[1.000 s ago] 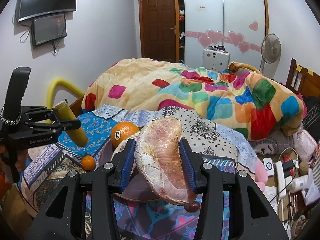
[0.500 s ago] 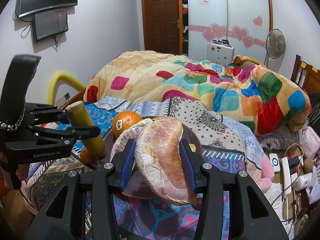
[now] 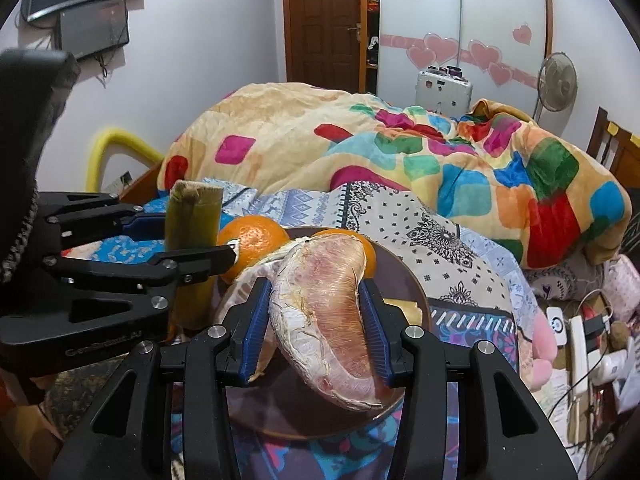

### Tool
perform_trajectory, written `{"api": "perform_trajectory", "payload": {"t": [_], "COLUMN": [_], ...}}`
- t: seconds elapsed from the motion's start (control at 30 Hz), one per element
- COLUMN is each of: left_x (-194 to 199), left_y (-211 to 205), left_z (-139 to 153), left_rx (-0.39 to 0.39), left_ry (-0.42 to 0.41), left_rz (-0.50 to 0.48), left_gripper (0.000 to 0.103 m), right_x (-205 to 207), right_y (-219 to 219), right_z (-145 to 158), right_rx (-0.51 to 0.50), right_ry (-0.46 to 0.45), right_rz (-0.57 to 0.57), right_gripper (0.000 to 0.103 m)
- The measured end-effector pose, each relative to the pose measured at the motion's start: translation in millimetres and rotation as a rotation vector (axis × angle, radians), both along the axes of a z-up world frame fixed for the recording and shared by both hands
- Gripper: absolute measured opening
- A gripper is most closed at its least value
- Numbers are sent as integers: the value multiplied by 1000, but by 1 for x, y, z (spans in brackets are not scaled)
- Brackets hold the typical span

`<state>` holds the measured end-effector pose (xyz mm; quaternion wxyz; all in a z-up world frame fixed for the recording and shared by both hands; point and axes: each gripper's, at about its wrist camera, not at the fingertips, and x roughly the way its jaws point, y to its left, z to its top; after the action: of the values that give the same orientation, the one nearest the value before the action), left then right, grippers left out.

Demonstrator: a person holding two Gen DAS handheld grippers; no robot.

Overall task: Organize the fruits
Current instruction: 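Lift the yellow cylinder toward the plate with the left tool while the right tool holds the pomelo over it, then lower the pomelo segment and yellow cylinder onto the plate and open both tools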

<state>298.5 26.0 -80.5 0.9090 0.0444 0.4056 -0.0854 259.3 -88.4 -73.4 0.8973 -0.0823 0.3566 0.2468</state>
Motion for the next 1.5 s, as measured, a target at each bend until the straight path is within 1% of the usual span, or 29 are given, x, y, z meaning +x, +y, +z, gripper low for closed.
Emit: {"api": "perform_trajectory", "payload": {"t": [0.13,0.27,0.4,0.47,0.6,0.67,0.83,1.1,1.2,1.3,1.33,1.37,1.4,1.43,1.47,1.5], "left_x": [3,5,6,6,0,-3,-21,-64,-79,-92,-95,-98,-103,-108,-113,-119], "left_y": [0,0,2,1,-1,0,1,5,3,3,4,4,5,6,7,7], "left_z": [-4,-6,-6,-5,0,4,16,38,41,39,38,36,33,30,28,24], "left_rx": [-31,-46,-66,-61,-34,-39,-38,-51,-46,-42,-46,-49,-53,-49,-44,-32], "left_ry": [15,14,28,34,17,10,-24,-85,-99,-103,-99,-97,-100,-112,-122,-134], "left_rz": [-23,-18,-12,-11,-7,-4,1,14,14,15,17,20,24,30,36,41], "left_gripper": [38,38,38,38,39,39,39,39,39,40,44,54,60,71,73,73], "right_x": [4,2,1,-2,-12,-15,-30,-53,-64,-73,-74,-77,-78,-79,-81,-83], "right_y": [1,0,-2,-4,-10,-12,-24,-47,-55,-64,-67,-70,-72,-74,-77,-80], "right_z": [-4,0,-1,-1,2,5,18,40,45,45,46,44,43,42,40,36], "right_rx": [-7,-15,-19,-28,-44,-40,-24,11,20,23,23,24,25,25,24,21], "right_ry": [15,-3,5,0,-28,-31,-59,-96,-106,-112,-112,-110,-106,-103,-100,-95], "right_rz": [4,1,5,7,6,8,-3,-35,-47,-62,-66,-71,-77,-81,-86,-90], "right_gripper": [41,44,44,44,44,44,44,44,44,48,49,50,50,50,50,50]}}
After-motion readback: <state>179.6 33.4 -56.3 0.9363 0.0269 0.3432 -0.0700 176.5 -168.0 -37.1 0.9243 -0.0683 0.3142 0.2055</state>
